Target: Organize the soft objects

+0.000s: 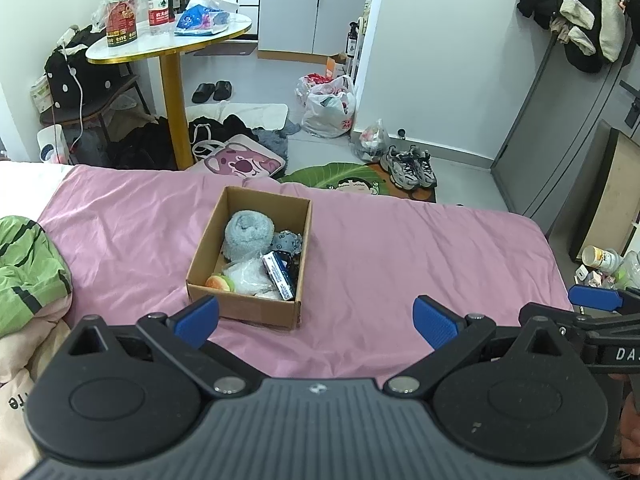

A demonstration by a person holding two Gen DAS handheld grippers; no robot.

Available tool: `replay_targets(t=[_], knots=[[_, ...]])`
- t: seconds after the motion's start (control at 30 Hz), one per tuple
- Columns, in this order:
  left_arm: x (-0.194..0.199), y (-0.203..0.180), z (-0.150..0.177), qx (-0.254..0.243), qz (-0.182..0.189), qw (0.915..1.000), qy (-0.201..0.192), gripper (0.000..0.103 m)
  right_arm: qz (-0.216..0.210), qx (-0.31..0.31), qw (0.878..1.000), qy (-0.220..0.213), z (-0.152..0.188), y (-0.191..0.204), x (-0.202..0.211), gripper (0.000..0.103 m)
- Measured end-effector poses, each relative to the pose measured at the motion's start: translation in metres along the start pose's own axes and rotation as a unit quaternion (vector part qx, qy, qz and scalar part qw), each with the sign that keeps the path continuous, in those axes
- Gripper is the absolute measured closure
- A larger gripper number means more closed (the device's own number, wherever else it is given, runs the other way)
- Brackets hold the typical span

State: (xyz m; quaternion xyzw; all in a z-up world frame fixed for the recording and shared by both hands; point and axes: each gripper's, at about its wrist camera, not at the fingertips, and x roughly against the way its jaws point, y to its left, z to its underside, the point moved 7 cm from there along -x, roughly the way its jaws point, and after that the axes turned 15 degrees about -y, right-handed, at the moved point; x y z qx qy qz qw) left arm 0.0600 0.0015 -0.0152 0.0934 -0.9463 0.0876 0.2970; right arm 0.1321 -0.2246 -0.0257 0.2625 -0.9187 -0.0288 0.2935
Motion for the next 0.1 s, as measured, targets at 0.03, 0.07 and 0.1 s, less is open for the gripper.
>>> replay_targets(t=[0.03,0.07,0.1], knots=[[0.0002,-0.0004,0.0002,-0.002,0.0,1.0,-0.001,0.001,0.0,-0.001,1.0,0.0,0.0001,-0.0005,-0.0008,0.0],[-0.0002,-0.0009,0.0007,-0.002,0.001,1.0,-0.001,0.001,0.001,-0.001,1.0,0.001,-0.0004,0.0007,-0.0034,0.0],[-0.0009,-0.0008,0.0008,-0.002,0.002,1.0,0.0,0.001,0.001,-0.002,1.0,0.002,0.0002,-0.0004,-0.0038,0.0]])
